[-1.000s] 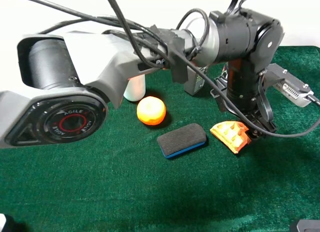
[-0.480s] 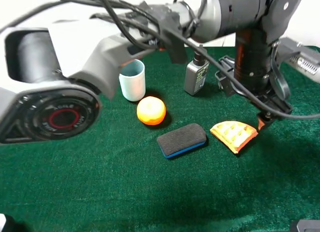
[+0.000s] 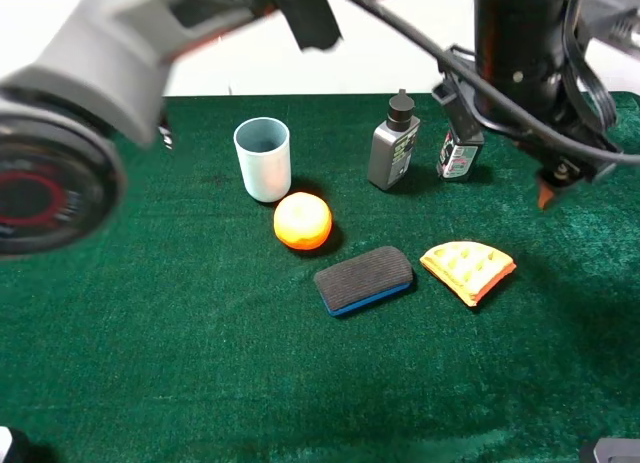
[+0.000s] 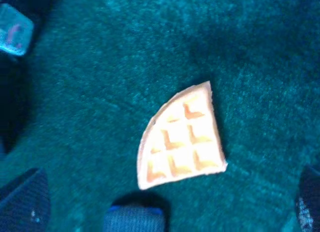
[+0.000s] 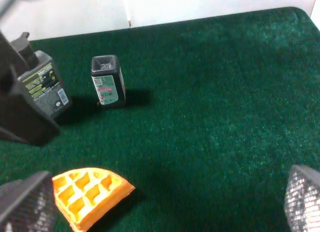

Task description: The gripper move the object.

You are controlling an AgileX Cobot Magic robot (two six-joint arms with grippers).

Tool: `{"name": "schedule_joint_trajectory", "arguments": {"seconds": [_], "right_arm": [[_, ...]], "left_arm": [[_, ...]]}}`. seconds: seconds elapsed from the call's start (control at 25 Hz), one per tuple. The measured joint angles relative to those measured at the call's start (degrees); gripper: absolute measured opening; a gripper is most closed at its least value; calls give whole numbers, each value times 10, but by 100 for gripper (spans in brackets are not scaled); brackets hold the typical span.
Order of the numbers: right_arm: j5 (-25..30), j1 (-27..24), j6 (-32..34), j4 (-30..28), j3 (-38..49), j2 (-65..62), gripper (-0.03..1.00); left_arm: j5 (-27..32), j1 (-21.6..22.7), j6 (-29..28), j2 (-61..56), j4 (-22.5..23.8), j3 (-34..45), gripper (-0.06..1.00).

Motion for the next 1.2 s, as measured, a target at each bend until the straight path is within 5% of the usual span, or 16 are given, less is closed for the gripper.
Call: {"name": "schedule_joint_trajectory", "arguments": {"seconds": [1.2], "right_arm": [[0,0,0,0,0,0,70]], "left_arm": [[-1,5,-29,-403,75,476,99]]}}
